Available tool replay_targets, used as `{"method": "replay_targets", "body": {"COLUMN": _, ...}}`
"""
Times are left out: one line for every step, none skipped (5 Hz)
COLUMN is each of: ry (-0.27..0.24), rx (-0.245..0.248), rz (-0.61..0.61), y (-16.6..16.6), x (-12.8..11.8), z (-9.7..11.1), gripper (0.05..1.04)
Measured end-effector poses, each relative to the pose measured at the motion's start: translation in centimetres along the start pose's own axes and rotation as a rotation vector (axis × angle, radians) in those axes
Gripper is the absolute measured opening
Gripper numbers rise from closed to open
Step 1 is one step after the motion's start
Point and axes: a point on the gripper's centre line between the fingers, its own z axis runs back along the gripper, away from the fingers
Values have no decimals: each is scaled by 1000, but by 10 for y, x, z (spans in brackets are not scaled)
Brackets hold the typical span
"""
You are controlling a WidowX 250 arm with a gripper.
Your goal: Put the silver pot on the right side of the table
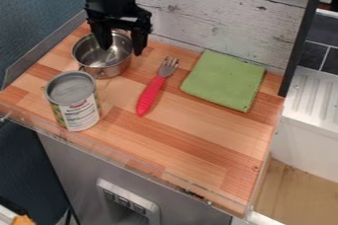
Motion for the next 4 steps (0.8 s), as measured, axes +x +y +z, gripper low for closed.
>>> {"method": "replay_targets", "body": {"ry": 13, "rx": 12, "rz": 9, "y": 4, "x": 10, "z": -24, "gripper": 999}}
{"method": "replay_targets", "body": {"ry": 16, "rx": 12, "rz": 4, "y": 2, "x": 16, "z": -35, "gripper": 965}}
{"method": "replay_targets", "body": {"ry": 37, "rx": 15, "rz": -9, "y": -2, "x": 17, "z": -43, "gripper": 828}}
{"method": "replay_targets", "body": {"ry": 36, "rx": 17, "rz": -13, "y": -1, "x": 17, "z": -43, "gripper": 520}}
